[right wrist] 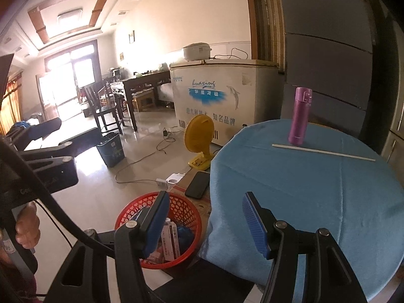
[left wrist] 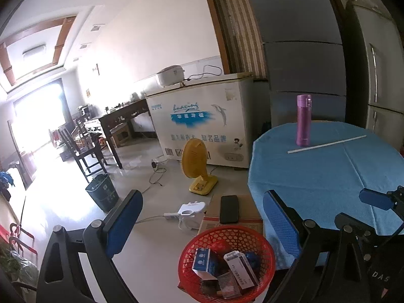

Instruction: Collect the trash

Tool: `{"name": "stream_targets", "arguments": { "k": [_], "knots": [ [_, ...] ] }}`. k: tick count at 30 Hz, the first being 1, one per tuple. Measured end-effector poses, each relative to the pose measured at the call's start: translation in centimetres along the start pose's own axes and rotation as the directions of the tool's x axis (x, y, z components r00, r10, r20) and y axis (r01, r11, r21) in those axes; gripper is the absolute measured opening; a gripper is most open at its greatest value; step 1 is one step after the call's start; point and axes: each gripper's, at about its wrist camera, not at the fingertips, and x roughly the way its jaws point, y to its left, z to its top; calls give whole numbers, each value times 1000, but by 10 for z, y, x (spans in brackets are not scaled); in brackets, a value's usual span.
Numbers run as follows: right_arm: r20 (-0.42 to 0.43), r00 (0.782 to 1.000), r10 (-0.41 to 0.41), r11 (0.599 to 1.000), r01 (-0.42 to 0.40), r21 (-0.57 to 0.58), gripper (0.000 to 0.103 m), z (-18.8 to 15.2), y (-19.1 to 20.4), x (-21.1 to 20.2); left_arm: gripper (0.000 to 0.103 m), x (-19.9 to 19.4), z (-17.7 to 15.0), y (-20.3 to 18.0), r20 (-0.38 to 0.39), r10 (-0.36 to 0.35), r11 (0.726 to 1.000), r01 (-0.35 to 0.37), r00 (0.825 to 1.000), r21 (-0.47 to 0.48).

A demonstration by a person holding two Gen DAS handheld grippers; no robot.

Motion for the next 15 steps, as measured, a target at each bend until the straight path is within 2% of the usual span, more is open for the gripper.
{"name": "stream_targets", "arguments": {
  "k": [6,11,15],
  "knots": [
    [24,999,-39,998,37,53,64,2,-25,-12,96,4,11,-26,-11,-54,998,54,998,25],
    [40,991,-129,985,124,119,64,3,-63,-25,96,6,23,-62,-16,-123,989,124,992,77],
    [45,974,-223,964,214,157,64,6,-94,-39,96,9,34,-96,-20,-191,974,192,981,118]
  ]
}}
